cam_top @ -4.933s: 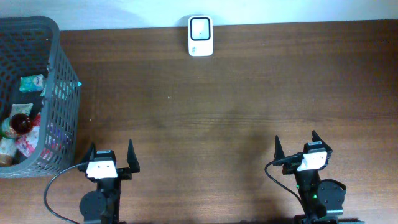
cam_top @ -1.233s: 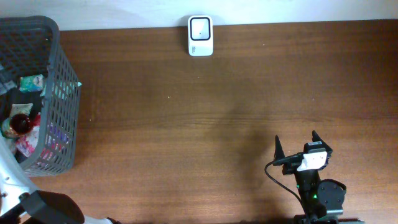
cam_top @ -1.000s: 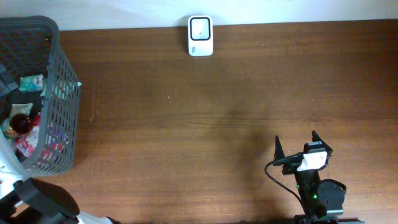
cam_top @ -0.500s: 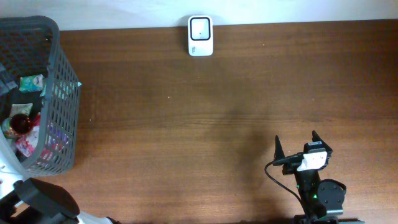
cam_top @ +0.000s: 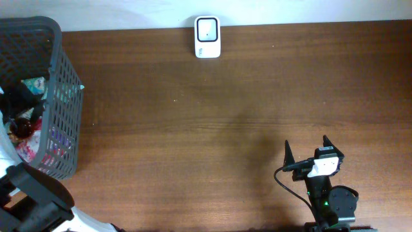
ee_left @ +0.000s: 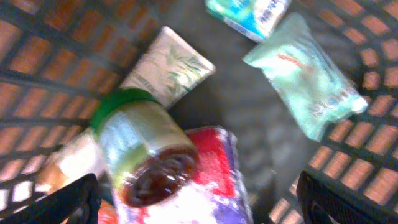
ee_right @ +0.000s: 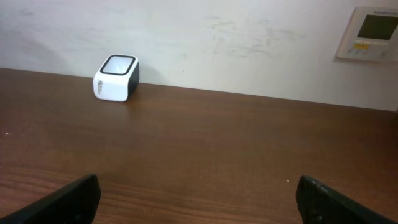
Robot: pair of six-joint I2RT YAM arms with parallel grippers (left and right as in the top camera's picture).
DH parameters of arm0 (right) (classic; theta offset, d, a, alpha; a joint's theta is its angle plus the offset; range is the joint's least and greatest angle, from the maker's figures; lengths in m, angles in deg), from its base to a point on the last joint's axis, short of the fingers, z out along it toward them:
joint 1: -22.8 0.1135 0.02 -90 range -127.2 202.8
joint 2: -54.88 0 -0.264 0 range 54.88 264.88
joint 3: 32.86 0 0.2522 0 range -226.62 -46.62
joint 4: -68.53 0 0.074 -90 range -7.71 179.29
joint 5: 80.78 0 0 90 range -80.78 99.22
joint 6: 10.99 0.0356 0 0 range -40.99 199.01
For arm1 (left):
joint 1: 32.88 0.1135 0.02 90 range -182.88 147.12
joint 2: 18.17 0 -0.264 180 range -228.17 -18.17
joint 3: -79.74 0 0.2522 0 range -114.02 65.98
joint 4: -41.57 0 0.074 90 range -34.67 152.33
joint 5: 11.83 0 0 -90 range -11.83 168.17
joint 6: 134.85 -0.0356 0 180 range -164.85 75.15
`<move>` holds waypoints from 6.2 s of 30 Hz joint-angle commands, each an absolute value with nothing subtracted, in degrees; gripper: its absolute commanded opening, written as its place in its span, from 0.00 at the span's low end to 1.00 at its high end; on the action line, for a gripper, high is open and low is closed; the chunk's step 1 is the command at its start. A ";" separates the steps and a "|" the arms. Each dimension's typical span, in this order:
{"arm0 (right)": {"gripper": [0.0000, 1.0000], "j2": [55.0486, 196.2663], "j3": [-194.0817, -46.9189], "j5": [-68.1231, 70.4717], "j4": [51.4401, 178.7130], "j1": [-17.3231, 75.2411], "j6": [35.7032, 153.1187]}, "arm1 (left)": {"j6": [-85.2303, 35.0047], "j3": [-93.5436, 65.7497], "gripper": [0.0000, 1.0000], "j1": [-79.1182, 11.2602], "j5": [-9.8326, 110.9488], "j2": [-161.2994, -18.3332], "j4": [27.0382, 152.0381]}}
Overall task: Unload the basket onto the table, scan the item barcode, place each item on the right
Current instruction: 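Reach the left gripper into the grey basket and grasp the purple-red pack, then carry the purple-red pack to the scanner and set it down, then reach the left gripper into the basket and grasp the white tube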
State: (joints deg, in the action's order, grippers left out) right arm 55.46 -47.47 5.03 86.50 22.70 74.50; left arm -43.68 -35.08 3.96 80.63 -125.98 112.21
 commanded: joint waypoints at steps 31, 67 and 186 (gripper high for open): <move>0.99 55.20 -46.94 5.12 86.52 22.39 74.76 | -14.11 -15.58 0.71 -3.21 93.35 -126.42 107.84; 0.99 55.20 -46.94 5.12 86.52 22.39 74.76 | -14.98 -42.99 0.00 -8.61 52.15 -99.49 102.66; 0.99 55.20 -46.94 5.12 86.50 22.39 74.76 | -33.91 -23.27 0.00 7.02 47.61 -91.84 87.12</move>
